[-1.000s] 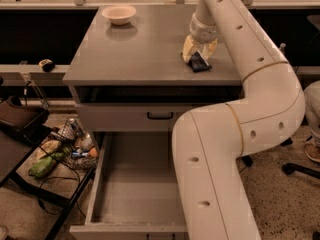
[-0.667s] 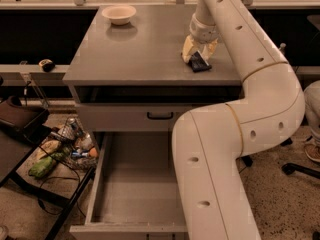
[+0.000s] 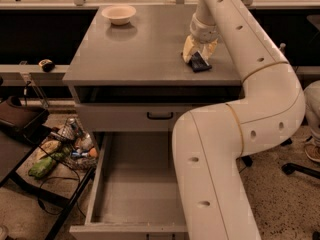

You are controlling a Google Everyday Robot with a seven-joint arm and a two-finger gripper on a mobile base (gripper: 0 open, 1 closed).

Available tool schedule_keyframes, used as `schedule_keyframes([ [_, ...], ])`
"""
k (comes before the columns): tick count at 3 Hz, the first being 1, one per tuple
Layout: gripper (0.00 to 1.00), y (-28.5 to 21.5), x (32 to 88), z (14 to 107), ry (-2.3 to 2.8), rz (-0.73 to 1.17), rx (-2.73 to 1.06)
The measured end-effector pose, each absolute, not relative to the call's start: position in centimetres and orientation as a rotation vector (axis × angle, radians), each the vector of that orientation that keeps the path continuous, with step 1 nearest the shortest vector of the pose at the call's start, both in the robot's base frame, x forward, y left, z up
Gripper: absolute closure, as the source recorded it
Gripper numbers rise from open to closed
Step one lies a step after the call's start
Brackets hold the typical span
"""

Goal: Place rxbar blueberry into middle drawer

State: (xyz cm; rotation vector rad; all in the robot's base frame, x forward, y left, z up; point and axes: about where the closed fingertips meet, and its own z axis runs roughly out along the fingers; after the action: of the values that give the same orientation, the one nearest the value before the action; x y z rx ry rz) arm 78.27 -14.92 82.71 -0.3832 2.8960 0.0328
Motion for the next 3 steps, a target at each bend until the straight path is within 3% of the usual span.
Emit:
schedule_keyframes([
  [3, 0.79, -14.92, 78.27, 82.73, 2.896, 0.033, -0.383],
])
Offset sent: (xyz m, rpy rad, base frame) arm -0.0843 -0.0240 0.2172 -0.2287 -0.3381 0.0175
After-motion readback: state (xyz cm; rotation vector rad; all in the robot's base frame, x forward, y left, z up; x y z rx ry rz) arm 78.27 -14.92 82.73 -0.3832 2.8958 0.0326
